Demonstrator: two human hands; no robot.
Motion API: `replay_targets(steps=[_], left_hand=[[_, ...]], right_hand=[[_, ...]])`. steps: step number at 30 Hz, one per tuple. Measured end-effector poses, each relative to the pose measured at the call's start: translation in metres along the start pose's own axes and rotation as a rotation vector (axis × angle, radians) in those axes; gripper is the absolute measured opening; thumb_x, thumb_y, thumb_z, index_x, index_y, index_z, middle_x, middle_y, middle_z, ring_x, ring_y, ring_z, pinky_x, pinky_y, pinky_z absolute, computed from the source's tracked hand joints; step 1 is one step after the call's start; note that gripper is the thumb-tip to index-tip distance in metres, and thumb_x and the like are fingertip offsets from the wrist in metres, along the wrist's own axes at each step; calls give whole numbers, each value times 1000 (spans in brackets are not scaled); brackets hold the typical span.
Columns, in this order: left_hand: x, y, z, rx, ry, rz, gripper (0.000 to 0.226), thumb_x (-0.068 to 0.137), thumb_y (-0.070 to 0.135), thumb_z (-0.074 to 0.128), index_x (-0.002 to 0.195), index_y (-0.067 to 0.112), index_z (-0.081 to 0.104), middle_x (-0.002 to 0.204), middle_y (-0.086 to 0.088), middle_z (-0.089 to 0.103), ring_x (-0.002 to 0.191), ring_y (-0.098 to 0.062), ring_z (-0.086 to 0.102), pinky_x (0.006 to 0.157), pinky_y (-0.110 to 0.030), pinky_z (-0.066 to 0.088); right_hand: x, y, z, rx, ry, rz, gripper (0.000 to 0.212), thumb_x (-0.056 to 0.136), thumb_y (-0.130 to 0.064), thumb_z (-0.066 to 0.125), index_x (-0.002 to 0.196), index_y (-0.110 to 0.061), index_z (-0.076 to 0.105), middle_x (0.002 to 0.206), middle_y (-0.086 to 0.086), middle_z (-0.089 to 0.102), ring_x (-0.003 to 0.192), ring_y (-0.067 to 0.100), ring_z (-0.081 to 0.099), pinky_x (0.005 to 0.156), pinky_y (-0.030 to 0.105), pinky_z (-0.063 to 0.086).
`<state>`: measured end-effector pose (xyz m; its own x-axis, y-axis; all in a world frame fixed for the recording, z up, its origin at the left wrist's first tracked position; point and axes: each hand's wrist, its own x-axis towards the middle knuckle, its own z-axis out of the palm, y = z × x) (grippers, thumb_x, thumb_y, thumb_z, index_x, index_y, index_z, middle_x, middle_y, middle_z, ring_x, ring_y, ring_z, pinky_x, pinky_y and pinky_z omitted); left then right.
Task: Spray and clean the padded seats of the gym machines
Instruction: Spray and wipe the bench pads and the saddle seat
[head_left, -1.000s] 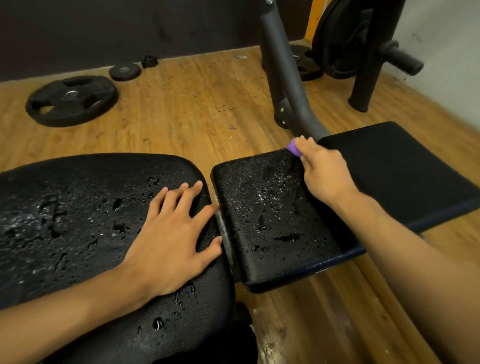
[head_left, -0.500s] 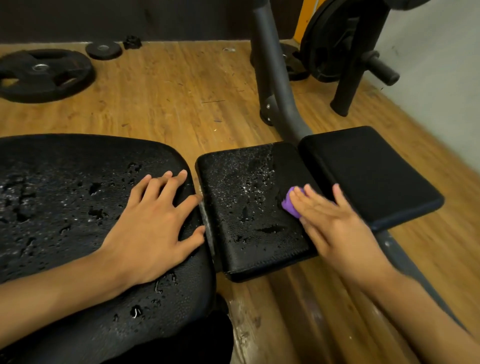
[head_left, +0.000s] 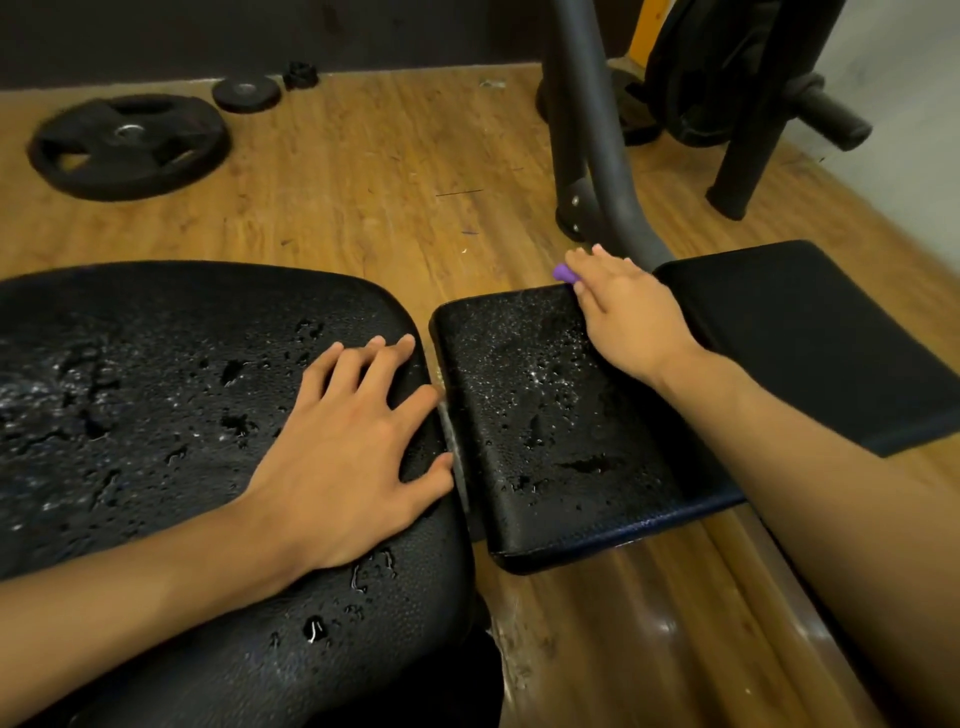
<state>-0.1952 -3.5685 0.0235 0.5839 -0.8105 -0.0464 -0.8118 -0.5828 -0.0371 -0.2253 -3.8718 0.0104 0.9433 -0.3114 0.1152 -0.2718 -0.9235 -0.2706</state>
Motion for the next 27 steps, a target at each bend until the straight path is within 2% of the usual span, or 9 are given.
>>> replay_targets(steps=[4,8,10,14,17,20,24,27], left_hand=[[-1,-1,0,-11,7,5,66,90,68,31,134,27,60,156,-13,40,145,-36,33,122,-54,22],[-2,-1,0,-2,10,11,68,91,68,29,136,27,59,156,-15,41,145,-37,34,121,-53,23],[-2,0,1,0,12,13,68,91,68,28,136,27,59,156,-16,41,145,-38,34,121,-55,24],[0,0,2,7,9,14,69,92,68,27,136,26,59,156,-17,41,145,-39,34,121,-57,26],[0,1,3,1,19,17,68,92,67,28,136,25,59,155,-18,41,144,-40,35,121,-58,26],[0,0,4,-8,18,16,68,92,68,27,136,26,58,156,-17,39,144,-40,33,121,-57,24],[2,0,4,-16,18,14,68,92,69,27,136,26,57,157,-16,38,146,-40,31,121,-58,23],[2,-1,5,-21,24,13,66,91,68,29,134,27,58,156,-17,39,145,-39,32,121,-58,23]], right_hand=[[-49,-3,-7,4,8,-17,49,106,-13,40,154,-6,34,161,10,32,152,23,22,119,23,9],[-118,-6,-14,7,28,5,50,104,-14,46,152,-10,38,158,6,37,149,19,28,123,33,18],[-158,-12,-15,-20,43,-4,50,101,-15,47,151,-10,41,156,4,41,147,18,32,122,31,21],[-197,-14,-18,-31,-18,-56,53,101,-21,42,153,-12,38,159,-2,34,151,12,24,121,32,21],[-164,-11,-19,-44,-41,-85,50,106,-24,37,155,-13,34,161,-1,32,152,13,20,123,31,20],[-109,-12,-11,-48,-19,-44,47,106,-15,43,152,-5,36,156,10,40,150,26,27,120,33,21],[-32,-12,-3,-21,-27,-4,36,106,-13,39,141,-2,43,143,19,51,143,40,35,114,45,33],[8,-11,3,-9,-27,29,32,106,-16,38,132,-5,53,136,16,58,140,36,41,109,46,37]])
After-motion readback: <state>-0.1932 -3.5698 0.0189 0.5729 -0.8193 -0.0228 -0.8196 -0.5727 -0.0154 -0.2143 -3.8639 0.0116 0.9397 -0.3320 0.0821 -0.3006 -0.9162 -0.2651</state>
